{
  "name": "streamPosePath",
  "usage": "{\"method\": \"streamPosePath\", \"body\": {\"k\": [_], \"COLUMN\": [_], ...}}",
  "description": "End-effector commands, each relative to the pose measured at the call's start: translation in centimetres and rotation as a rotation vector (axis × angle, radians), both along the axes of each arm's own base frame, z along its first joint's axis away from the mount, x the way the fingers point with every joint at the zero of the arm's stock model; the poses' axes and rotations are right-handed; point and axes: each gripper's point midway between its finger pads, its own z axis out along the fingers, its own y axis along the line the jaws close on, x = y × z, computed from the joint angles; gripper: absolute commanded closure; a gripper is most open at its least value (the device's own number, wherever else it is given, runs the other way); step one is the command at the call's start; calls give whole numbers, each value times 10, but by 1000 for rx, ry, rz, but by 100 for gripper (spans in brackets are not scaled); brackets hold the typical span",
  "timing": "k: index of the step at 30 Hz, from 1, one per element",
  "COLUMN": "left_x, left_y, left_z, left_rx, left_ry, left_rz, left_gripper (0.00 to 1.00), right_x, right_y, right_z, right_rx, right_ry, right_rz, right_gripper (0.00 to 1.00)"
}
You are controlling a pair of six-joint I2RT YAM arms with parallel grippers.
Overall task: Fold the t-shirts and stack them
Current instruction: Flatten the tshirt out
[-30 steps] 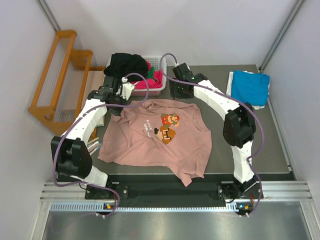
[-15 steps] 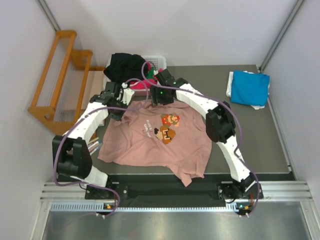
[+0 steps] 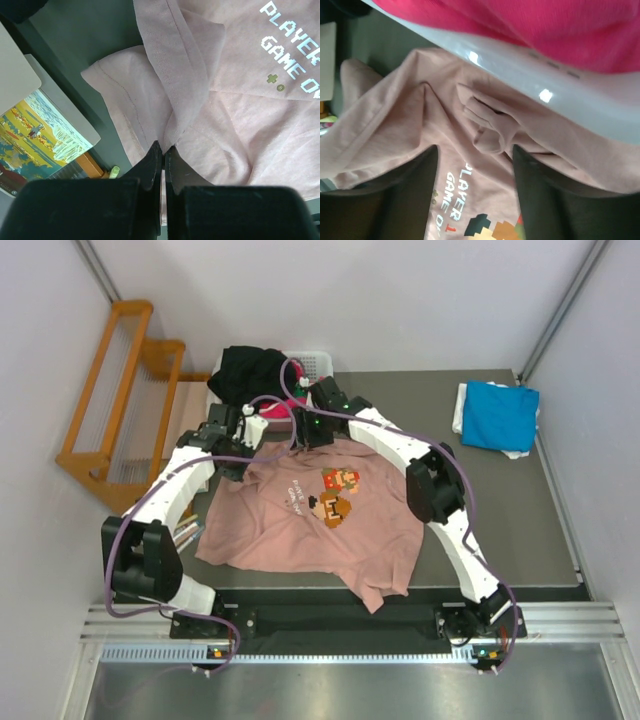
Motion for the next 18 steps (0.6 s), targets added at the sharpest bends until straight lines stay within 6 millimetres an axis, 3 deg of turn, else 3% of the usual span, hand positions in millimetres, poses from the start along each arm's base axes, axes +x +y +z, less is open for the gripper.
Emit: {"method": "streamPosePath", "body": {"k": [1, 3, 4, 12, 18], "left_x": [-1, -1, -1, -2, -2], "left_y": [-5, -3, -2, -1, 1], "left_z": [10, 10, 11, 13, 13], "left_rx": [-31, -27, -21, -14, -7], "left_ry": [-41, -47, -49, -55, -61], "left_rz": [-3, 0, 2, -2, 4], "left_gripper": [100, 100, 100, 100, 100], "right_x": [19, 22, 21, 18, 16], "right_y": [13, 12, 10, -1, -3], "right_z": [34, 33, 32, 26, 10], "right_rx": [105, 110, 110, 81, 69], "right_ry": [-72, -68, -58, -44, -18], "right_rz": [-10, -19, -20, -32, -36], "right_gripper": [50, 60, 60, 40, 46]}}
